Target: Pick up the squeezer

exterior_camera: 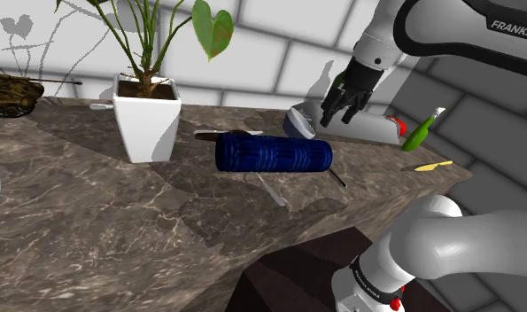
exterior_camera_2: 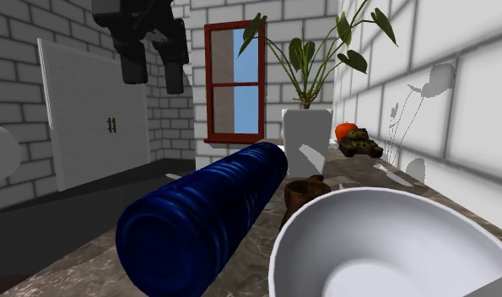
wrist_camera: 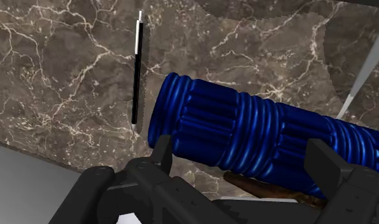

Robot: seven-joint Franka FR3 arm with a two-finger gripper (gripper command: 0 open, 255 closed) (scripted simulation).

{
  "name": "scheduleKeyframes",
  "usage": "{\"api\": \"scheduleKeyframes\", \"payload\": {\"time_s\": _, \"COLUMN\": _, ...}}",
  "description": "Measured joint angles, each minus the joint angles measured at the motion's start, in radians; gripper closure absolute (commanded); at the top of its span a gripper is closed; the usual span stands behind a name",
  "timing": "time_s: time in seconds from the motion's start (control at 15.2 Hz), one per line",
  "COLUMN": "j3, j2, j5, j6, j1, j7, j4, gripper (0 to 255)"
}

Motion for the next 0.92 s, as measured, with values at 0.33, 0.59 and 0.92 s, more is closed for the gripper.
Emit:
{"api": "scheduleKeyframes", "payload": {"time_s": 0.33, "j3": -0.004, "j2": 0.116, "j5": 0.000, "j6": 0.082, "j1": 0.016, "j7": -0.037, "j4": 0.026, "gripper": 0}}
{"api": "scheduleKeyframes", "payload": {"time_s": 0.59, "j3": -0.003, "j2": 0.263, "j5": 0.005, "j6": 0.172, "j1": 0.040, "j7": -0.079, "j4": 0.072, "gripper": 0}}
{"api": "scheduleKeyframes", "payload": {"time_s": 0.92, "j3": -0.004, "j2": 0.457, "j5": 0.009, "j6": 0.272, "j1": 0.063, "j7": -0.143, "j4": 0.153, "gripper": 0}}
